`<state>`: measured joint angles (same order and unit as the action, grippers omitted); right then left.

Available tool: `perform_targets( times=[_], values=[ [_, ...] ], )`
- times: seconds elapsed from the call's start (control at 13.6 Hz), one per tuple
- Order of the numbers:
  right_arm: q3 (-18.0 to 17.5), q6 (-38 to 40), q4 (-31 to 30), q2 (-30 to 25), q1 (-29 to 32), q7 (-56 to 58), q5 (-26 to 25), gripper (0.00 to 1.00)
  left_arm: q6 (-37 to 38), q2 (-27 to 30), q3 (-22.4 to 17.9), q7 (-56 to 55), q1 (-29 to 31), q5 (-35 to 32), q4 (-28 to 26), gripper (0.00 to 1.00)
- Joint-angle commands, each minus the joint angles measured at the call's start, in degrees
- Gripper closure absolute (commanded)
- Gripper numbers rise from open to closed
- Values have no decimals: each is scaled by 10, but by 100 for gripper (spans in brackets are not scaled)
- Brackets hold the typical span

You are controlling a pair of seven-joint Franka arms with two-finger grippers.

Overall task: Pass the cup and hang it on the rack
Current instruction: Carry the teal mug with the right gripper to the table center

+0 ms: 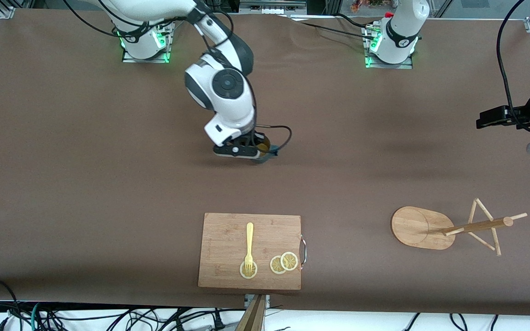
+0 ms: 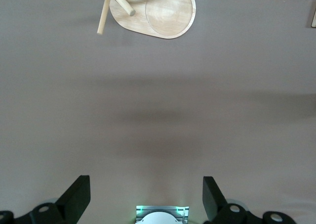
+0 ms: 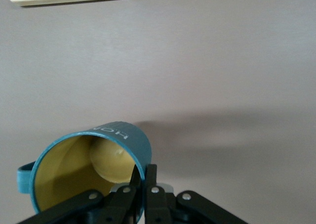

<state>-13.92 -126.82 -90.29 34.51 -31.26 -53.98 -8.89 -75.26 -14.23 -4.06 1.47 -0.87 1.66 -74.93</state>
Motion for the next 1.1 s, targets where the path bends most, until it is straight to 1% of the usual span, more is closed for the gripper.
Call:
perform_targets(
  times=[0.0, 0.15, 0.22, 0.29, 0.37, 0.44, 0.51, 0.59, 0.66, 0.81, 0.95, 1.03],
  values=[
    [6, -53, 43, 53, -14, -25, -14, 100, 5, -14, 6, 2, -1, 9, 15, 0],
    [6, -75, 43, 61, -13, -24, -11, 100, 5, -15, 10, 1, -17, 4, 12, 0],
    [6, -75, 43, 64, -14, -24, -11, 72, 5, -15, 10, 1, -31, 1, 14, 0],
    [7, -75, 43, 71, -26, -24, -17, 3, 5, -23, 9, 4, -33, 3, 13, 0],
    [10, -75, 44, 71, -32, -22, -26, 0, 4, -28, 10, 5, -33, 11, 7, 0],
    [13, -74, 51, 68, -29, -17, -28, 0, 3, -36, 11, 14, -35, 24, 0, 0],
    [13, -70, 62, 66, -26, -16, -25, 0, 1, -43, 12, 40, -34, 49, -13, 0],
    [14, -66, 70, 50, -21, -15, -23, 0, -12, -47, 12, 81, -34, 81, -31, 0],
    [19, -47, 70, 29, -7, -13, -21, 0, -31, -48, 12, 127, -34, 104, -55, 0],
    [19, 18, 71, -11, 29, -7, -20, 0, -59, -48, 18, 195, -40, 141, -88, 0],
    [21, 84, 71, -47, 60, 8, -20, 0, -94, -55, 43, 255, -40, 173, -114, 0],
    [22, 109, 71, -63, 77, 35, -20, 0, -110, -56, 59, 275, -40, 174, -123, 0]
  ],
)
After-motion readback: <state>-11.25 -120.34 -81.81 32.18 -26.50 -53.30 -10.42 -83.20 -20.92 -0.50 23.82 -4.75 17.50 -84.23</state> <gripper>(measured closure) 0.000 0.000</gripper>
